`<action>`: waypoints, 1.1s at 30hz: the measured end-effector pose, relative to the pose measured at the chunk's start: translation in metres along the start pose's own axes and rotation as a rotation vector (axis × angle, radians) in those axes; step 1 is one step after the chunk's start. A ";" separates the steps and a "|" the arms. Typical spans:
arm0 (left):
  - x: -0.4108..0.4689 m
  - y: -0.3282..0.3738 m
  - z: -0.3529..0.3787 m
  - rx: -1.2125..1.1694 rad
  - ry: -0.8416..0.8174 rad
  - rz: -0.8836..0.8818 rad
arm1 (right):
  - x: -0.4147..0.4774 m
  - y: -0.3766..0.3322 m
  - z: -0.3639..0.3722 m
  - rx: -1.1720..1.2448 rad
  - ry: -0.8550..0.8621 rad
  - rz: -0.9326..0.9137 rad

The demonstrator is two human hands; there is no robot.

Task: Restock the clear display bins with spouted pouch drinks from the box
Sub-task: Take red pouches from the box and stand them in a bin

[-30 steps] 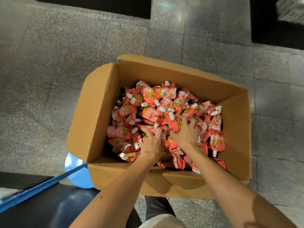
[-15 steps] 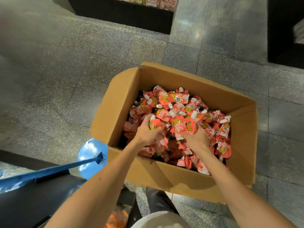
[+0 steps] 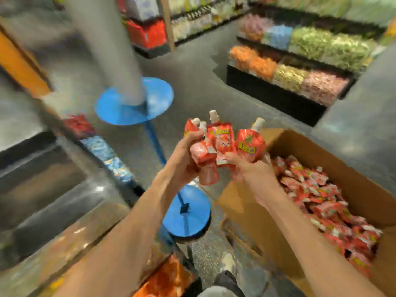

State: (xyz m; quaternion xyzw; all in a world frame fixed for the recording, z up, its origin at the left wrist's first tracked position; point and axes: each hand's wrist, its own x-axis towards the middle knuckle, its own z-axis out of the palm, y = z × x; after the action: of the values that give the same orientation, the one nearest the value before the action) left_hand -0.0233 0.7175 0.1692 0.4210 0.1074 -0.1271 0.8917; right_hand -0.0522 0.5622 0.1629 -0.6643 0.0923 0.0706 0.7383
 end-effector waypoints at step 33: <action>-0.562 0.227 -0.217 -0.065 0.722 0.682 | -0.362 -0.044 0.445 -0.007 -1.310 -0.215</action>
State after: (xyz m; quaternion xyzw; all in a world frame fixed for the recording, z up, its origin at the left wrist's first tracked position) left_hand -0.5006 1.1025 0.3661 0.4214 0.2695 0.3291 0.8009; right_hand -0.3751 1.0067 0.3329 -0.4922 -0.4426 0.3860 0.6426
